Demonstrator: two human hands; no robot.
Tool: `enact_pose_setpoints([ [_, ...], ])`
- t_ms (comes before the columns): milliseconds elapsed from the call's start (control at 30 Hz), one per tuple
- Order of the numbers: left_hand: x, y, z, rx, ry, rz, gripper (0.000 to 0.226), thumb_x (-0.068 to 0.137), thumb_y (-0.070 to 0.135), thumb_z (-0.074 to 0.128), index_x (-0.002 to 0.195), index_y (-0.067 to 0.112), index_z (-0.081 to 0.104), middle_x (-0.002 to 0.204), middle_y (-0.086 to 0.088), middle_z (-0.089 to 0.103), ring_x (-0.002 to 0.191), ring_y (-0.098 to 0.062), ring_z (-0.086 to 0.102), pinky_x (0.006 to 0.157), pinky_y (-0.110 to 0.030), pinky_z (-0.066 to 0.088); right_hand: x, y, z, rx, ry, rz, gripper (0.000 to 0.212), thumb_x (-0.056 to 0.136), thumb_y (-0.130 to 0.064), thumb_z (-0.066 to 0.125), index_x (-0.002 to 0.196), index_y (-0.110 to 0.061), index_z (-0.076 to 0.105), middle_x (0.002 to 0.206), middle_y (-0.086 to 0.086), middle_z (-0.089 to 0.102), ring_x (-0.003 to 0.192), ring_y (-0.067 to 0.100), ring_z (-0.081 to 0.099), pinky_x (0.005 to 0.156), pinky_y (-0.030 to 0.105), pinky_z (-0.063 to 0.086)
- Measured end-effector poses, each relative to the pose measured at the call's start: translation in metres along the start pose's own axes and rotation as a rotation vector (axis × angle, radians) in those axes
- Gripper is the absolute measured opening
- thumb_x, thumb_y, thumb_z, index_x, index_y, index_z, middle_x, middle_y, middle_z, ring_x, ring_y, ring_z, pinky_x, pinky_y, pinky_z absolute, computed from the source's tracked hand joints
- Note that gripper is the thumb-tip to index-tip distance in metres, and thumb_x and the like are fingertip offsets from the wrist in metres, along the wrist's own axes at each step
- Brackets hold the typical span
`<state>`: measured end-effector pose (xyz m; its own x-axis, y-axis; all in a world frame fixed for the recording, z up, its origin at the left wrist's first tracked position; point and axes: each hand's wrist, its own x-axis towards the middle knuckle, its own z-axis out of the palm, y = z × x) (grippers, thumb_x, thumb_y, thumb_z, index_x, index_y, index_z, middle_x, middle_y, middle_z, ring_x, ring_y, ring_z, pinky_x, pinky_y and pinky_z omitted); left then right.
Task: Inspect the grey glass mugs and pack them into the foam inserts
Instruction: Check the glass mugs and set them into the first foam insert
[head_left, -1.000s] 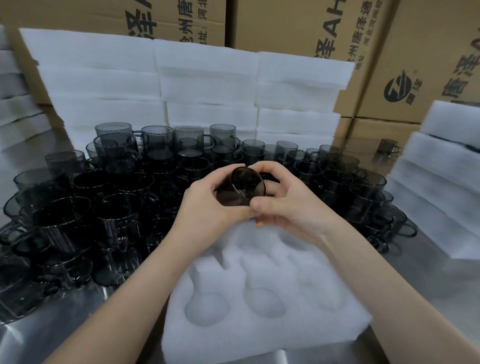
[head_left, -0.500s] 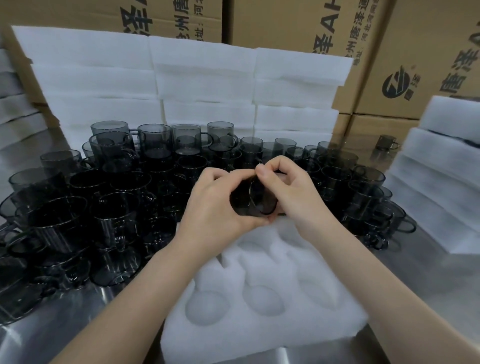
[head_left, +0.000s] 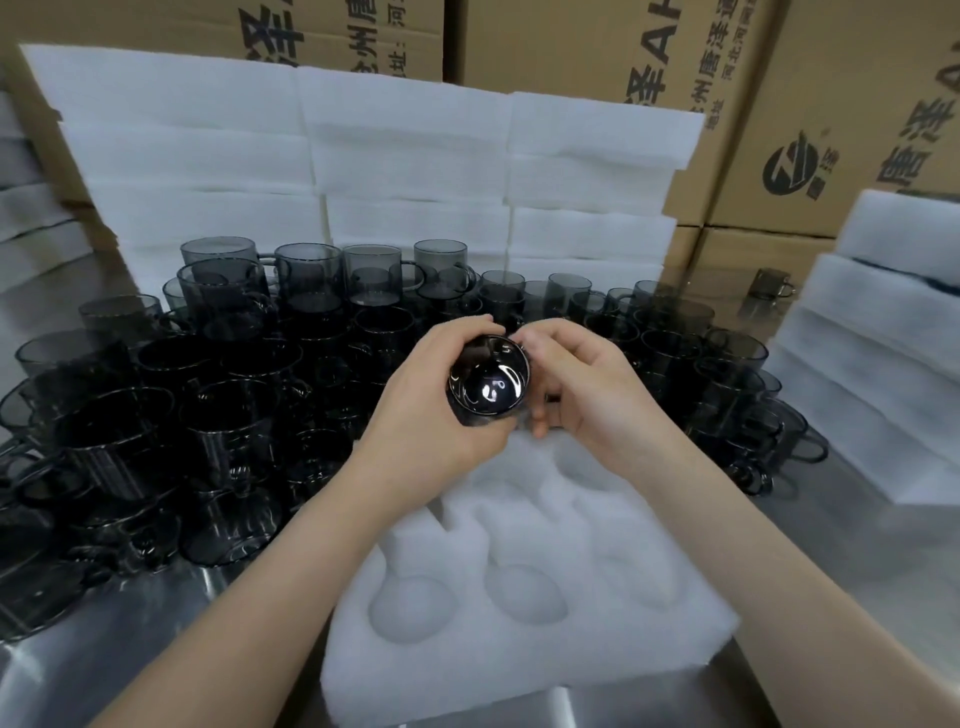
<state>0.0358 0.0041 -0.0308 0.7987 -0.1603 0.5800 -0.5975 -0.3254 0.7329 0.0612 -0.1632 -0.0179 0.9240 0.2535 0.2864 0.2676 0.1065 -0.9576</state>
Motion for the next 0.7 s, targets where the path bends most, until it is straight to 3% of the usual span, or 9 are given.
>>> enact_pose_setpoints([
  [133, -0.001, -0.002, 0.000, 0.056, -0.119, -0.049, 0.080, 0.068, 0.019, 0.075, 0.141, 0.027, 0.043, 0.132, 0.009, 0.051, 0.120, 0.003, 0.048, 0.099, -0.008, 0.036, -0.003, 0.001, 0.002, -0.210, 0.007, -0.042, 0.031, 0.094, -0.024, 0.060, 0.063, -0.026, 0.056, 0.052, 0.017, 0.053, 0.038, 0.024, 0.050, 0.040, 0.024, 0.042],
  [267, 0.001, -0.002, 0.003, 0.138, -0.066, -0.057, 0.067, 0.066, 0.026, 0.085, 0.125, 0.030, 0.052, 0.115, 0.014, 0.058, 0.105, 0.005, 0.053, 0.089, -0.005, 0.037, -0.004, 0.001, 0.007, -0.385, -0.001, -0.054, 0.033, 0.089, -0.032, 0.049, 0.058, -0.021, 0.045, 0.044, 0.010, 0.047, 0.037, 0.021, 0.048, 0.043, 0.022, 0.039],
  [400, 0.002, -0.002, 0.000, 0.104, -0.012, -0.028, 0.054, 0.066, 0.020, 0.087, 0.109, 0.028, 0.055, 0.101, 0.017, 0.063, 0.097, 0.004, 0.056, 0.083, -0.005, 0.038, -0.002, 0.001, 0.009, -0.180, -0.036, 0.021, 0.034, 0.086, -0.027, 0.046, 0.054, -0.021, 0.040, 0.049, 0.001, 0.034, 0.045, 0.017, 0.037, 0.042, 0.027, 0.031],
  [500, 0.001, -0.002, -0.003, -0.009, -0.009, -0.037, 0.053, 0.066, 0.016, 0.087, 0.107, 0.028, 0.056, 0.099, 0.019, 0.064, 0.096, 0.005, 0.059, 0.083, -0.006, 0.040, -0.002, -0.002, 0.004, 0.051, -0.157, 0.077, 0.035, 0.091, -0.028, 0.047, 0.058, -0.017, 0.050, 0.054, 0.000, 0.033, 0.046, 0.016, 0.034, 0.042, 0.024, 0.030],
  [600, 0.000, 0.001, -0.006, -0.127, -0.043, -0.050, 0.048, 0.064, 0.024, 0.082, 0.105, 0.025, 0.058, 0.095, 0.019, 0.064, 0.090, 0.002, 0.059, 0.080, -0.010, 0.042, -0.005, -0.004, -0.005, 0.217, -0.326, 0.089, 0.026, 0.090, -0.033, 0.062, 0.070, -0.017, 0.064, 0.059, -0.003, 0.037, 0.044, 0.009, 0.038, 0.040, 0.019, 0.033],
  [700, -0.003, 0.003, -0.009, -0.315, -0.097, -0.076, 0.048, 0.062, 0.031, 0.075, 0.104, 0.016, 0.059, 0.091, 0.011, 0.062, 0.081, -0.008, 0.057, 0.072, -0.024, 0.046, -0.007, -0.004, -0.009, 0.256, -0.466, 0.079, 0.021, 0.082, -0.038, 0.070, 0.087, -0.018, 0.071, 0.059, -0.004, 0.041, 0.046, 0.007, 0.043, 0.041, 0.019, 0.039],
])
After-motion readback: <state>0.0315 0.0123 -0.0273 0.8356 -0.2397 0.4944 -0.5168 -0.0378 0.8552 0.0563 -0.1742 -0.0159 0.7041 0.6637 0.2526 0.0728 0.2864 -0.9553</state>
